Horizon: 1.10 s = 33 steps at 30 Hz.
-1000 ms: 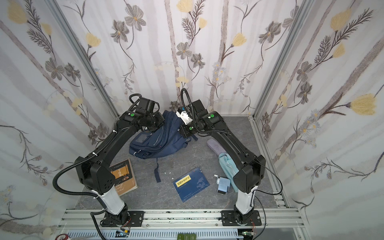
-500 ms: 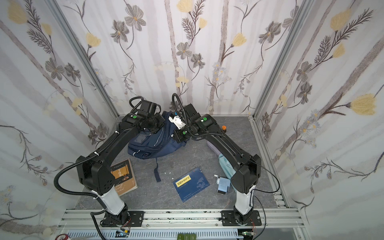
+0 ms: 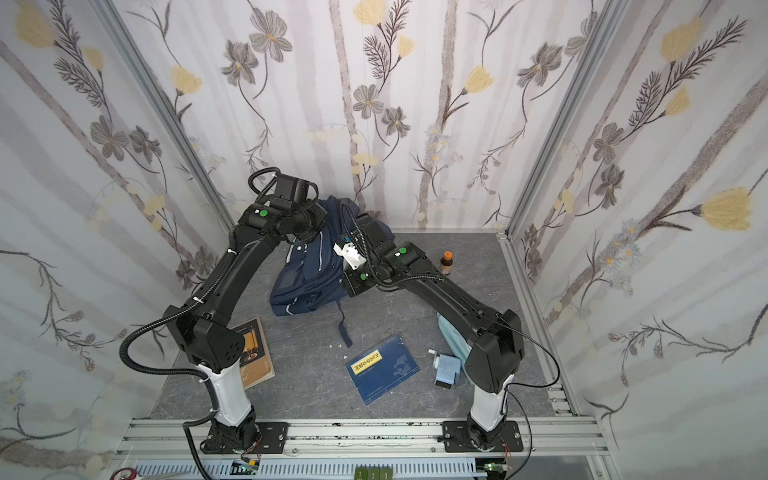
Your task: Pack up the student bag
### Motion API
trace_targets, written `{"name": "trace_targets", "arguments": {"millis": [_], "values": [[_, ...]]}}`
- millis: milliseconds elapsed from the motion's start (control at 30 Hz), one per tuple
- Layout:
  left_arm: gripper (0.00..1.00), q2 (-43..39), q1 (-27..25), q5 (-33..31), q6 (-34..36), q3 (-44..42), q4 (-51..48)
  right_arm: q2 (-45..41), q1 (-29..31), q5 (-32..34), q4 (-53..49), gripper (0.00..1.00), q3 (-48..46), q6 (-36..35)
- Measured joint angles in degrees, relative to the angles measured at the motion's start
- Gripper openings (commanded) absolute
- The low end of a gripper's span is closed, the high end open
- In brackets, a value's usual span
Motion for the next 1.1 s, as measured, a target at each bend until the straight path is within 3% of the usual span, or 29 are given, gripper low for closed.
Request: {"name": "trace_targets", "arguments": {"millis": [267,567,833,1100], "values": [[0.0,1.73,0.13,-1.16,-3.02,5.77,-1.44,-2.05,2.89,4.31,11.43,0.0,-8.11,2.78],[0.0,1.84,0.7,-2.25,-7.23,6.4,-2.23,-3.76,6.23,8.94,25.27,0.0,-18.64,5.57],[0.0,1.14,0.76,-4.39,-11.19,6.38,-2.49,-3.21,7.87,11.91,32.89,0.0,-22.69,5.99],[0.0,-2.69,0.59,-7.48,-16.0,-1.2,0.61,-1.44,10.38,16.65,38.4,0.0,-24.96,3.17]]}}
